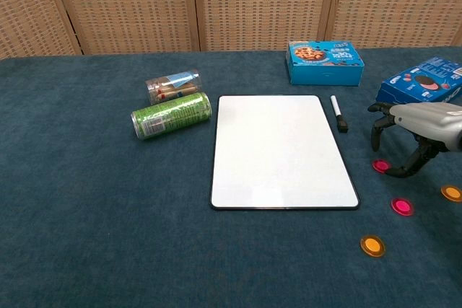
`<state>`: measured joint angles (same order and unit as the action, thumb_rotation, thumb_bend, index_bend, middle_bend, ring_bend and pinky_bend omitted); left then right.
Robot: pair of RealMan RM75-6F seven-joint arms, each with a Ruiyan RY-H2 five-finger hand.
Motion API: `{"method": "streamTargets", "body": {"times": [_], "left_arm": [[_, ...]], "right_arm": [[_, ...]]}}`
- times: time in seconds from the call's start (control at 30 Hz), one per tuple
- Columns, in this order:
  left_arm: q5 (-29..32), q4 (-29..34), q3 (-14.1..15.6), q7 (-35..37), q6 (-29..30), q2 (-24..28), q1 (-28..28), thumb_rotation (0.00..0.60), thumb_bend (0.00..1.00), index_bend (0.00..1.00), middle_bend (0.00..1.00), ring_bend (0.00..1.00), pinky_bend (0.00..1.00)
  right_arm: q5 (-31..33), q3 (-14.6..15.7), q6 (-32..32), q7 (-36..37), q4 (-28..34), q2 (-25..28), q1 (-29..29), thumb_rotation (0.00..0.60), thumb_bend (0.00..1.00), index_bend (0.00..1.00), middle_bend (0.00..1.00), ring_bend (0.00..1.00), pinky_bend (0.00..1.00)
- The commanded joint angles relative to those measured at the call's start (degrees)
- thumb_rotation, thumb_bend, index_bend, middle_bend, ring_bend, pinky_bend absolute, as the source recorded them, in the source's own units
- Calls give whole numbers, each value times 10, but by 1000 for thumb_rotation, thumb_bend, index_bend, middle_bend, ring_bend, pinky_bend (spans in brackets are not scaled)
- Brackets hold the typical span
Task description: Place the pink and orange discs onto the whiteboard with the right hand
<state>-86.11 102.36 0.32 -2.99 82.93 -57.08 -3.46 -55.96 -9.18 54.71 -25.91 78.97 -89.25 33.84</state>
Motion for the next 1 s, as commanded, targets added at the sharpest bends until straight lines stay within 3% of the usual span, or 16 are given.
{"method": "streamTargets", "body": {"times": [0.03, 0.6, 1.0], "left_arm": [[0, 0, 0, 0, 0, 0, 0, 600, 0, 0, 0, 0, 0], [0, 0, 1, -3, -1, -1, -1, 600, 0, 0, 0, 0, 0], [1, 0, 1, -4, -1, -2, -1, 600, 0, 0, 0, 0, 0]], "right_arm": [[5, 1, -1, -5, -4, -3, 2, 600, 331, 401, 0, 0, 0], [24, 9, -8, -8, -21, -12, 8, 600, 337, 404, 0, 0, 0], [19, 10, -9, 7, -24, -16, 9, 600, 363, 486, 0, 0, 0]]}}
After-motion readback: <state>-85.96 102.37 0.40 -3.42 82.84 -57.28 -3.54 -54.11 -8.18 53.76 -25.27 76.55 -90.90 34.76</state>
